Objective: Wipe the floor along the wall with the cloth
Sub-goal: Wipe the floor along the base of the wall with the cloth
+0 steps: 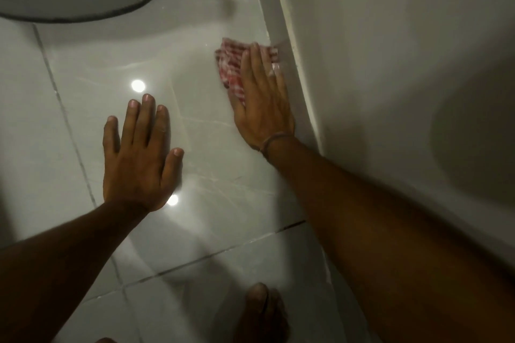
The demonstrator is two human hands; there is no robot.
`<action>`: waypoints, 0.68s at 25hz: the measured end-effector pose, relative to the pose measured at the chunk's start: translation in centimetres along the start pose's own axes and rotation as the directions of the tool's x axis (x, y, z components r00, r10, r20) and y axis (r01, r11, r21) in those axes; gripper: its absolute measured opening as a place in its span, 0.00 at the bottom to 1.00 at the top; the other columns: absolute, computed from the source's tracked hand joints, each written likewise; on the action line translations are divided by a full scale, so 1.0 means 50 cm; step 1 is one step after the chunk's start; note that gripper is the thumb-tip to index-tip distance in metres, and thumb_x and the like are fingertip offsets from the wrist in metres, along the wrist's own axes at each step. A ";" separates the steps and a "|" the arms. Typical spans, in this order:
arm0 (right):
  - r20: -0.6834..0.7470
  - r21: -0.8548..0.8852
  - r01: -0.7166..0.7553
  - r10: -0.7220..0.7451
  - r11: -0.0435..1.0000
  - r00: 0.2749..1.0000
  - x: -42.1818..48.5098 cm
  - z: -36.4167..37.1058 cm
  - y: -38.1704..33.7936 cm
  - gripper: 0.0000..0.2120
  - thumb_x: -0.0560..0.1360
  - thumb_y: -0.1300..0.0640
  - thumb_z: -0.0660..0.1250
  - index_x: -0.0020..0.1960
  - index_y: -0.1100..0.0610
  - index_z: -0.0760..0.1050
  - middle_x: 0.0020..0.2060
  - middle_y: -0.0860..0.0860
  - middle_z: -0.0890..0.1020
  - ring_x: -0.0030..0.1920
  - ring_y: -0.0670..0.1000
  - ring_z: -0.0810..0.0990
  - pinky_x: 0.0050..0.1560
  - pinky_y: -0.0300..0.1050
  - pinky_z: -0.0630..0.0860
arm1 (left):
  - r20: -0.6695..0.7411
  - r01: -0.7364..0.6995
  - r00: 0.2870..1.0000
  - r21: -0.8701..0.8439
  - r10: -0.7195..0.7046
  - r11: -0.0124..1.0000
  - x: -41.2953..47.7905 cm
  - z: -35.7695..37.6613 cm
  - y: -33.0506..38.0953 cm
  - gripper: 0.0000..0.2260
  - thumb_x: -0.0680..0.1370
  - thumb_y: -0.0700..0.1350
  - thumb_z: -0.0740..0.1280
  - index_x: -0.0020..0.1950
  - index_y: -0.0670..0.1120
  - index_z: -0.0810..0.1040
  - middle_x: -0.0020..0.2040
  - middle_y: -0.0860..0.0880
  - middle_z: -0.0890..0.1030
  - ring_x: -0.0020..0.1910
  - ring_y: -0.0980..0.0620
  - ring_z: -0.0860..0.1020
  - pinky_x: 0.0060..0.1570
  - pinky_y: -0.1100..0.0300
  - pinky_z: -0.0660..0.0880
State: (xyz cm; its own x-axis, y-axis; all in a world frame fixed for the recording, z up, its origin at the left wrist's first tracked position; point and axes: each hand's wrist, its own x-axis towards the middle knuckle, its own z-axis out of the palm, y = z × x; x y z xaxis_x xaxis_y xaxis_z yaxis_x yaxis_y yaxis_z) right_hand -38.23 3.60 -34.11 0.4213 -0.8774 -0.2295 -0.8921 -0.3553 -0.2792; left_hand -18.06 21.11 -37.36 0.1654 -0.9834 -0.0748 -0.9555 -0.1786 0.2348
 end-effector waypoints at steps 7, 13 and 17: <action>0.078 0.172 0.061 -0.075 0.983 0.994 -0.050 -0.025 0.023 0.30 0.85 0.58 0.57 0.84 0.64 0.52 0.85 0.61 0.55 0.86 0.60 0.50 0.86 0.58 0.46 | 0.222 0.063 0.974 -0.091 -0.041 0.994 -0.009 -0.065 0.032 0.35 0.88 0.61 0.47 0.90 0.42 0.50 0.91 0.39 0.50 0.90 0.38 0.48 0.87 0.36 0.47; 0.383 0.320 -0.167 0.034 0.932 0.923 -0.433 -0.104 0.047 0.24 0.87 0.65 0.53 0.83 0.58 0.61 0.83 0.52 0.60 0.85 0.57 0.57 0.86 0.51 0.46 | 0.461 0.106 0.886 -0.113 -0.043 0.988 -0.178 -0.275 0.099 0.37 0.85 0.64 0.41 0.90 0.45 0.45 0.91 0.45 0.45 0.90 0.45 0.40 0.88 0.43 0.43; 0.503 0.398 -0.527 0.302 0.751 0.810 -0.516 -0.269 -0.017 0.24 0.88 0.56 0.58 0.83 0.53 0.61 0.83 0.51 0.62 0.84 0.55 0.60 0.85 0.52 0.56 | 0.485 0.138 0.871 -0.096 -0.075 0.986 -0.213 -0.454 0.136 0.36 0.84 0.66 0.36 0.87 0.49 0.36 0.89 0.49 0.36 0.89 0.47 0.35 0.87 0.47 0.37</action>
State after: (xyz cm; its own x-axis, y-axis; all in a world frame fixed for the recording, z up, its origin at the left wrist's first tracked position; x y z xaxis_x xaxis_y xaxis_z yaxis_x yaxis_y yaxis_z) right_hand -50.52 22.19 -15.42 0.1544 -0.6557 -0.7391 -0.8272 0.3233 -0.4596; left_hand -20.77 29.65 -12.98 0.0973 -0.8277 -0.5526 -0.8954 -0.3152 0.3145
